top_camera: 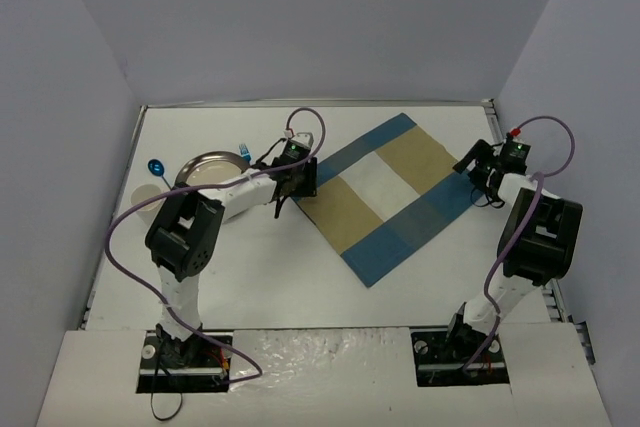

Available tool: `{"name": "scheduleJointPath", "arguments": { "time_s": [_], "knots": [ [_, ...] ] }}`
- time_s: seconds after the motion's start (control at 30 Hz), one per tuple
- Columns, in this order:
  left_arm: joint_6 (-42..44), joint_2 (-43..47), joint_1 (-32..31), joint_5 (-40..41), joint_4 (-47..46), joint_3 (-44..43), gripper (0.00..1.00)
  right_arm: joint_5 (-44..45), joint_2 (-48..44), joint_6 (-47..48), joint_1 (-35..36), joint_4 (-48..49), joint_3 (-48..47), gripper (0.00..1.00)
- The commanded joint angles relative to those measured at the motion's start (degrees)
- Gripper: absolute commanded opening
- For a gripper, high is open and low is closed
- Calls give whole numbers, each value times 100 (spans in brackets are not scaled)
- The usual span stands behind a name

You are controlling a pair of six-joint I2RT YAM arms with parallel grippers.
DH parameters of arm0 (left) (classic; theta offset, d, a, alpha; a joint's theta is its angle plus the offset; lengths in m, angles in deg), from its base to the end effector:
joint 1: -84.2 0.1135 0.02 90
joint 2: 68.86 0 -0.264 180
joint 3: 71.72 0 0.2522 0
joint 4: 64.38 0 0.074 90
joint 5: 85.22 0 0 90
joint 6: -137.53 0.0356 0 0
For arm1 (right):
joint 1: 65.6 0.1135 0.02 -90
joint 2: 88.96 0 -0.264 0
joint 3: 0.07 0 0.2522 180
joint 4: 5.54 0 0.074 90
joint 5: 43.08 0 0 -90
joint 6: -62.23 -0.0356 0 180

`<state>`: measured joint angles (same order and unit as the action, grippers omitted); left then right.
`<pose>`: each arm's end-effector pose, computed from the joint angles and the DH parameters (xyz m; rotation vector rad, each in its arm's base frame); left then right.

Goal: Set the dinner table for one person

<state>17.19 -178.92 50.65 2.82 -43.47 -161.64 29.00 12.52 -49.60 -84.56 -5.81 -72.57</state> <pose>0.3577 -0.2386 0.2027 0.0846 2.3634 -0.6039 0.3698 -0.1155 0.1973 0.5407 2.0017 0.3557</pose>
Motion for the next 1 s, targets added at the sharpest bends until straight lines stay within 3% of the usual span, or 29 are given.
{"name": "scheduleJointPath", "arguments": {
  "time_s": [0.0, 0.5, 0.97],
  "knots": [
    [233, -47, -5, -143, -260, -165, 36, -697, -59, -287, -126, 1325, 159, 80],
    [-145, 220, 24, 43, -403, 925, 34, -525, 207, -428, -329, 1513, 740, 79],
    [-129, 480, 24, 111, -285, 1119, 36, -441, 26, -325, -397, 952, 618, 80]
  ]
}}
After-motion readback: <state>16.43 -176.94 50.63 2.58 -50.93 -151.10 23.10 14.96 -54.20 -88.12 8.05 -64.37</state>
